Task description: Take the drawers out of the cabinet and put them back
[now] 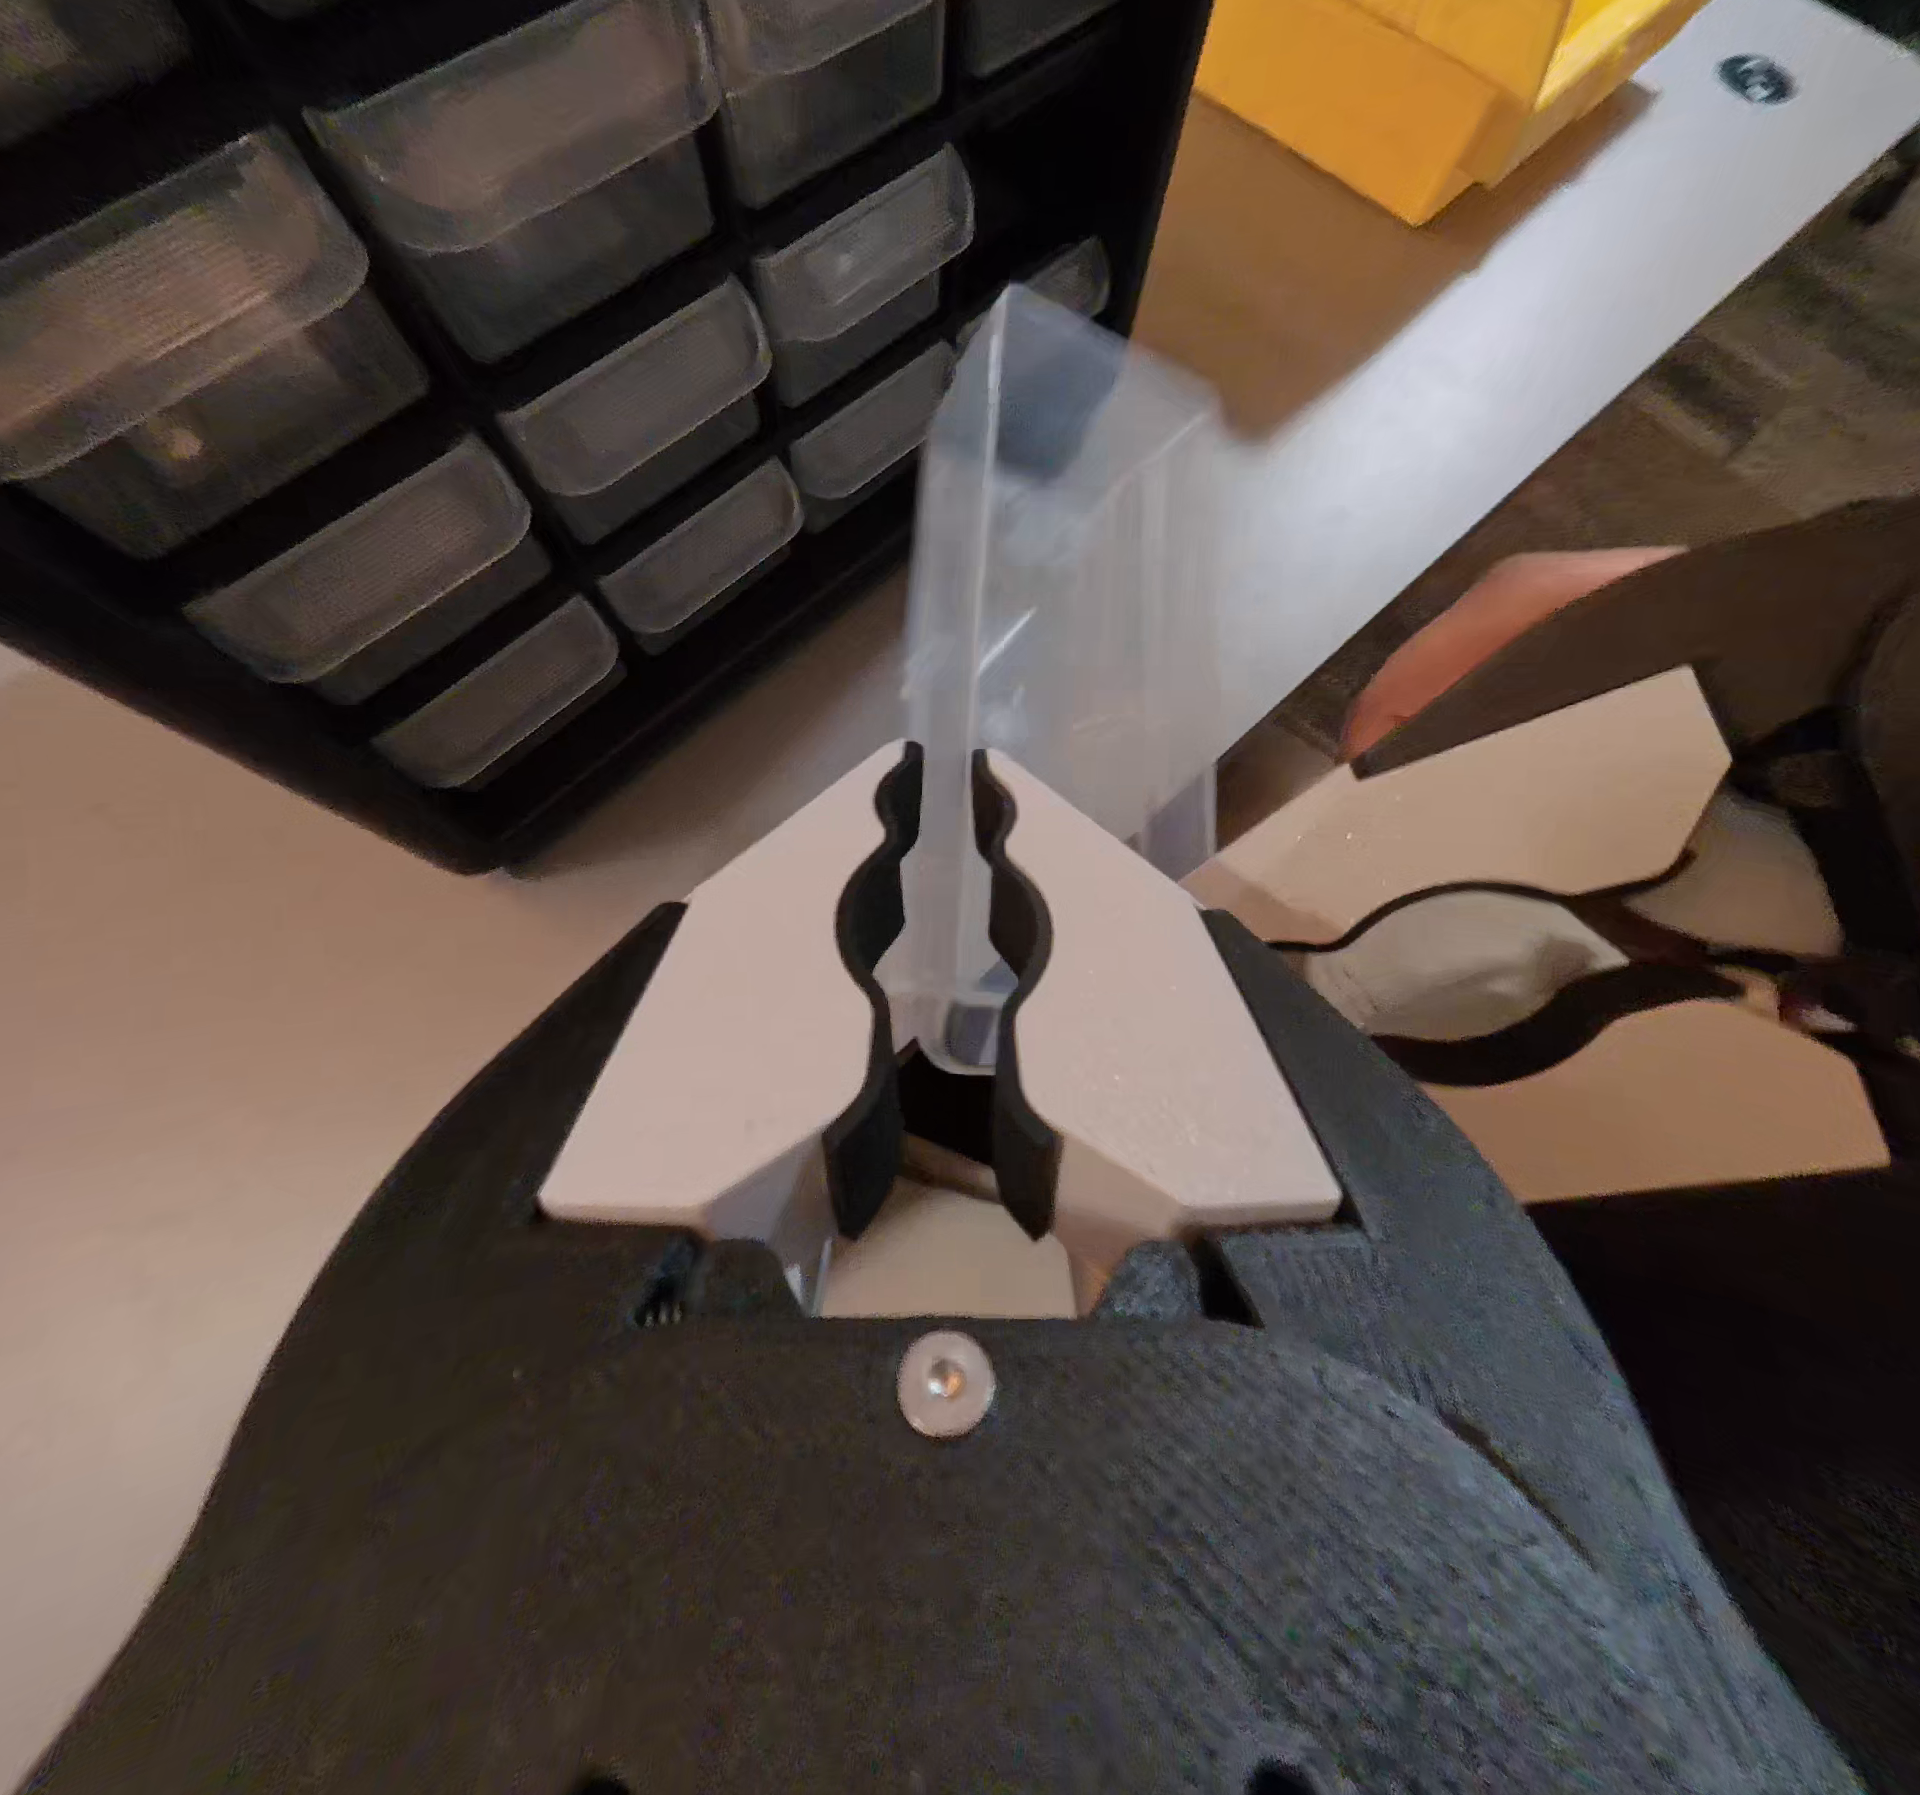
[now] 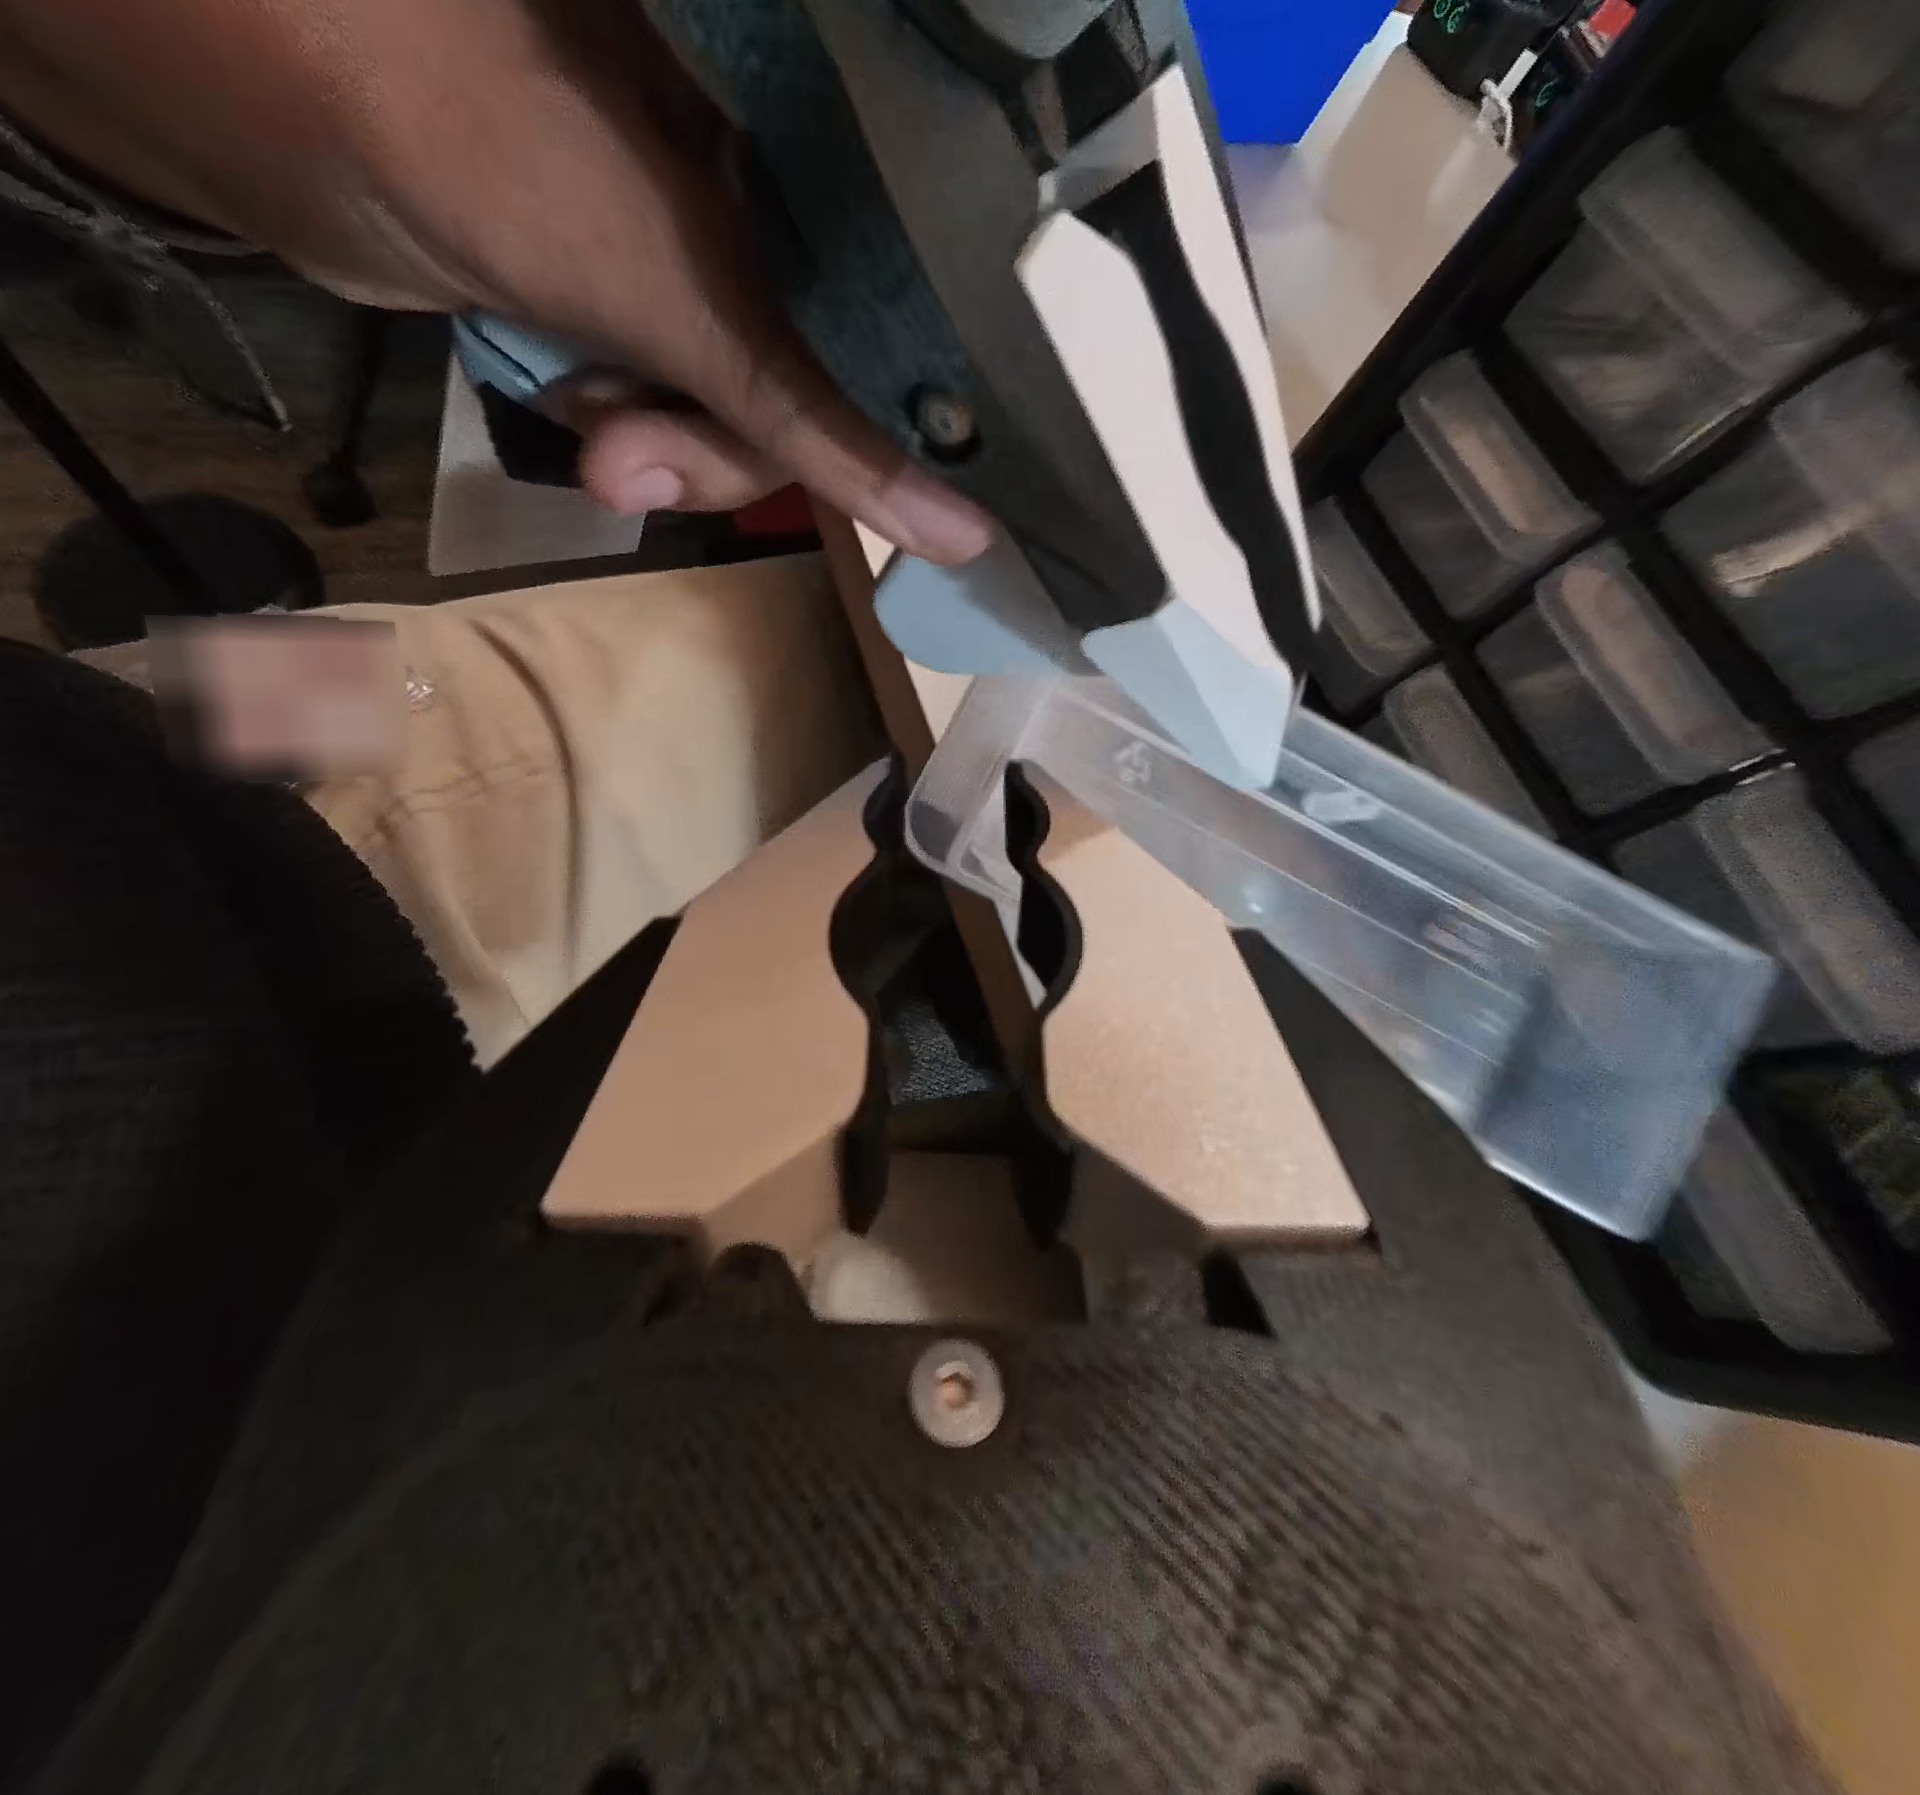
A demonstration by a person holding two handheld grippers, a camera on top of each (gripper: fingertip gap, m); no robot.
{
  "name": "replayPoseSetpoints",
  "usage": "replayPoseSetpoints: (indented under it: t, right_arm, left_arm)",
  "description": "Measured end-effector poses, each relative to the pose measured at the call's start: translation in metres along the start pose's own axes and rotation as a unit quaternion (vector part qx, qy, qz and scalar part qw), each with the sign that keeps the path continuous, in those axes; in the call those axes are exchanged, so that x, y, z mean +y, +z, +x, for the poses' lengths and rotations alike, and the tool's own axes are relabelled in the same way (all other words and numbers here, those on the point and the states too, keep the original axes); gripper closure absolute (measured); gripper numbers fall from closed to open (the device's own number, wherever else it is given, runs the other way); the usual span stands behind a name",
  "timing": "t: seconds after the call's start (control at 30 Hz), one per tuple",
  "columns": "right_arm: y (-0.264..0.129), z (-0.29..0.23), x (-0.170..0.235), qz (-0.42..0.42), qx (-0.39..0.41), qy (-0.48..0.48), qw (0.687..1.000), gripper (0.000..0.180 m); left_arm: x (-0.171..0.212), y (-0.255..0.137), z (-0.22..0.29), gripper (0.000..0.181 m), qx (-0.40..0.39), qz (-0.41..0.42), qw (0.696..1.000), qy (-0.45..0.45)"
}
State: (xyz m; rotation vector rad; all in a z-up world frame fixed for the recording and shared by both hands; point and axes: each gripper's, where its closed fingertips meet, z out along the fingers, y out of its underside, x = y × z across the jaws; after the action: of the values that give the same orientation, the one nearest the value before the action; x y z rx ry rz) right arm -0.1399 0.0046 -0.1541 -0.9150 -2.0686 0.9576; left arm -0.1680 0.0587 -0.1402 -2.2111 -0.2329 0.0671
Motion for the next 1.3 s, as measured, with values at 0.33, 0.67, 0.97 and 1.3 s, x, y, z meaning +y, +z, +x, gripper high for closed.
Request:
replayPoseSetpoints:
  t: [0.33, 0.67, 0.97, 1.3]
  right_arm:
    - [-0.053, 0.005, -0.01, 0.057, -0.182, 0.021, 0.981, 0.165]
    - [-0.11, 0.041, 0.03, -0.044, -0.224, 0.024, 0.973, 0.168]
    - [-0.121, 0.058, 0.065, -0.203, -0.229, -0.036, 0.951, 0.168]
    - [-0.121, 0.07, 0.061, -0.241, -0.243, -0.043, 0.939, 0.167]
  left_arm:
    - [-0.018, -0.019, 0.018, 0.101, 0.188, 0.13, 0.97, -0.084]
    - [0.004, -0.011, 0.018, 0.109, 0.261, 0.142, 0.947, -0.12]
    - [0.021, 0.005, 0.025, 0.111, 0.27, 0.101, 0.951, -0.11]
    - [0.021, 0.003, 0.023, 0.113, 0.27, 0.103, 0.951, -0.108]
